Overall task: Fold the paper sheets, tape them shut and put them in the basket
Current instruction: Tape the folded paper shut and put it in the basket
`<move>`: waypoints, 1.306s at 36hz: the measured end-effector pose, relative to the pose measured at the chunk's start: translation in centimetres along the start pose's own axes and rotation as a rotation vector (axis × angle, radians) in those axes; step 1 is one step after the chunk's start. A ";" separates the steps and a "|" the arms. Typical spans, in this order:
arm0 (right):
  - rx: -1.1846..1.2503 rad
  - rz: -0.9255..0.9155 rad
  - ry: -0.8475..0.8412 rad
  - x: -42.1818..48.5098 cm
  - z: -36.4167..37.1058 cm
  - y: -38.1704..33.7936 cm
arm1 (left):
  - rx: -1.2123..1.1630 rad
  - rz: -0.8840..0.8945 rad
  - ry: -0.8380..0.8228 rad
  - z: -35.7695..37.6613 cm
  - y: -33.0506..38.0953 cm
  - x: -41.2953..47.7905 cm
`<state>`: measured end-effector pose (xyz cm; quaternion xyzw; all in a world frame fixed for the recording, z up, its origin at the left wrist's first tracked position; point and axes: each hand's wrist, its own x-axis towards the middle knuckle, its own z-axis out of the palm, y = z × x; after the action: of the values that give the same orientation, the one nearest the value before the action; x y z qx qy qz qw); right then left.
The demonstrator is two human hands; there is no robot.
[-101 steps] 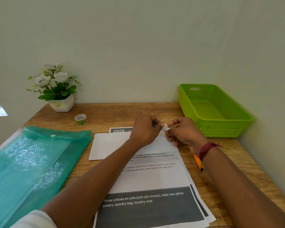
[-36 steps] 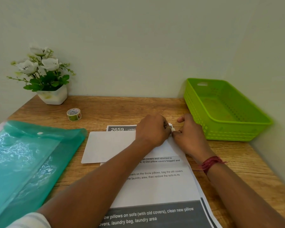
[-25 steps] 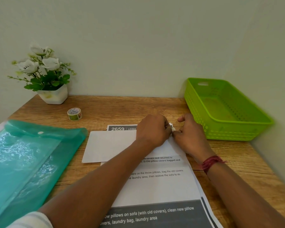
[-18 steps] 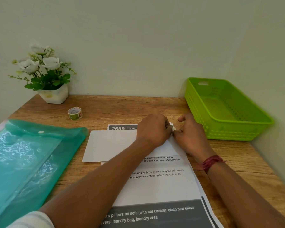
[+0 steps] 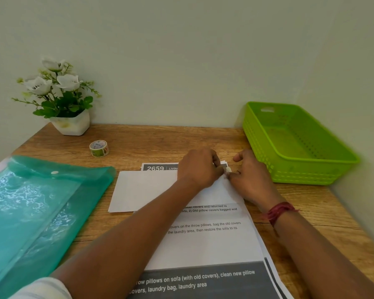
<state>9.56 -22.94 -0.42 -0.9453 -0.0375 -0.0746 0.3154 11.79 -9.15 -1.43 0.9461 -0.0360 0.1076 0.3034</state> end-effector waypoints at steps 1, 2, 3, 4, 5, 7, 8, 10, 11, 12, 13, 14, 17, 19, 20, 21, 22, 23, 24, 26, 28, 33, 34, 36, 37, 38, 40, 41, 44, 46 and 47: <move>-0.001 0.004 -0.003 0.0 0.0 0.0 | -0.014 -0.008 -0.009 -0.1 -0.1 0.1; 0.000 0.010 -0.005 0.0 -0.1 0.0 | -0.026 -0.014 -0.017 -0.2 -0.2 0.1; 0.002 0.014 -0.005 0.0 -0.1 0.0 | -0.035 -0.020 -0.024 -0.2 -0.2 0.2; 0.004 0.019 -0.005 0.1 -0.1 0.0 | -0.040 -0.026 -0.029 -0.3 -0.2 0.2; 0.005 0.021 -0.007 0.1 -0.1 0.0 | -0.045 -0.031 -0.032 -0.3 -0.2 0.3; 0.006 0.018 -0.013 0.1 -0.1 0.1 | -0.060 -0.044 -0.033 -0.3 -0.2 0.3; 0.005 0.012 -0.017 0.1 -0.2 0.1 | -0.074 -0.052 -0.032 -0.3 -0.3 0.3; -0.011 -0.001 -0.025 0.1 -0.2 0.0 | -0.099 -0.073 -0.030 -0.3 -0.4 0.4; -0.028 -0.007 -0.029 0.1 -0.3 0.0 | -0.105 -0.080 -0.028 -0.3 -0.5 0.4; -0.049 -0.013 -0.033 0.1 -0.3 -0.1 | -0.108 -0.084 -0.026 -0.3 -0.5 0.5; -0.073 -0.018 -0.038 0.1 -0.3 -0.2 | -0.111 -0.087 -0.024 -0.3 -0.5 0.5; -0.099 -0.025 -0.046 0.0 -0.3 -0.3 | -0.112 -0.087 -0.022 -0.3 -0.5 0.5; -0.205 -0.060 -0.091 -0.2 -0.5 -0.5 | -0.119 -0.089 -0.016 -0.3 -0.5 0.5; -0.300 -0.087 -0.118 -0.3 -0.6 -0.6 | -0.125 -0.088 -0.013 -0.3 -0.5 0.5; -0.347 -0.102 -0.125 -0.4 -0.6 -0.6 | -0.127 -0.089 -0.014 -0.3 -0.5 0.5; -0.385 -0.117 -0.131 -0.6 -0.6 -0.7 | -0.128 -0.090 -0.014 -0.3 -0.5 0.5; -0.413 -0.131 -0.138 -0.7 -0.6 -0.9 | -0.128 -0.089 -0.012 -0.3 -0.5 0.5; -0.436 -0.146 -0.148 -0.9 -0.6 -1.0 | -0.128 -0.088 -0.010 -0.2 -0.5 0.5; -0.458 -0.165 -0.156 -1.0 -0.6 -1.1 | -0.127 -0.086 -0.007 -0.2 -0.6 0.5; -0.493 -0.194 -0.167 -1.1 -0.8 -1.2 | -0.131 -0.083 -0.008 -0.2 -0.6 0.5; -0.522 -0.204 -0.183 -1.3 -1.1 -1.3 | -0.133 -0.083 -0.011 -0.2 -0.6 0.5; -0.568 -0.211 -0.215 -1.6 -1.7 -1.6 | -0.134 -0.076 -0.005 -0.1 -0.7 0.5; -0.573 -0.209 -0.215 -1.6 -1.8 -1.6 | -0.135 -0.073 -0.003 -0.1 -0.7 0.5; -0.577 -0.211 -0.224 -1.6 -1.9 -1.7 | -0.136 -0.071 -0.001 -0.1 -0.8 0.5; -0.576 -0.215 -0.230 -1.6 -1.9 -1.8 | -0.134 -0.071 -0.001 -0.1 -0.7 0.5; -0.572 -0.219 -0.232 -1.6 -1.9 -1.8 | -0.130 -0.072 0.000 -0.1 -0.7 0.5; -0.567 -0.219 -0.226 -1.7 -2.0 -1.8 | -0.126 -0.073 0.004 -0.2 -0.7 0.4; -0.565 -0.216 -0.223 -1.8 -2.0 -1.8 | -0.126 -0.073 0.004 -0.2 -0.7 0.5; -0.532 -0.192 -0.218 -1.8 -2.0 -1.8 | -0.127 -0.071 -0.002 -0.2 -0.7 0.4; -0.491 -0.173 -0.205 -1.7 -2.1 -1.7 | -0.126 -0.063 -0.001 -0.3 -0.7 0.4; -0.479 -0.165 -0.197 -1.6 -2.1 -1.6 | -0.127 -0.057 -0.002 -0.3 -0.7 0.4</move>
<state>7.57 -22.94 1.89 -0.9894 -0.1265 -0.0143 0.0703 12.20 -8.36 -1.52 0.9257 -0.0159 0.0955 0.3657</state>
